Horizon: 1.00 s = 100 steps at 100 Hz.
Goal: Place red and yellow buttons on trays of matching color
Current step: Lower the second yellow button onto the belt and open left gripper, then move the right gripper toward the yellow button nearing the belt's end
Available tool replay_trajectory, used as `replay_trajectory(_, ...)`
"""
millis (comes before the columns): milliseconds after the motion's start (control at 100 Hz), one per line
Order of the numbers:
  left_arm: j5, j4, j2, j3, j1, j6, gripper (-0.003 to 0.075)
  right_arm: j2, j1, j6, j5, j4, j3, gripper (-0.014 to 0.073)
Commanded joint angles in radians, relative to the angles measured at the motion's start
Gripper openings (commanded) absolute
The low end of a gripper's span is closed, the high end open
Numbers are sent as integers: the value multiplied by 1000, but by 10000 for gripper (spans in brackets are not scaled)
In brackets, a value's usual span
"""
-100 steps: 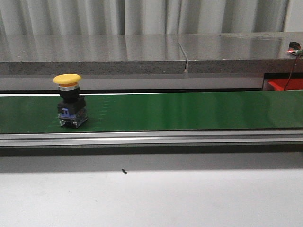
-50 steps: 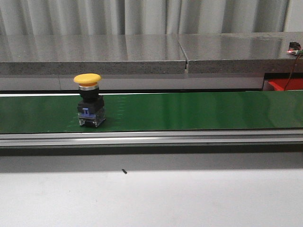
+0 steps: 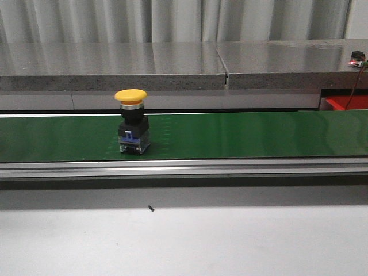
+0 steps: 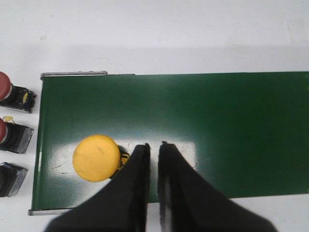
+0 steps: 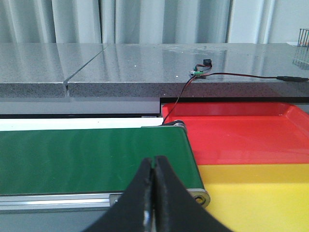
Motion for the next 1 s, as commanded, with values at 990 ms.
replay_trajectory(990,-34,-16,-904,529,-42,21,-20,-19,-4,-2,-111,-4,-16,-67)
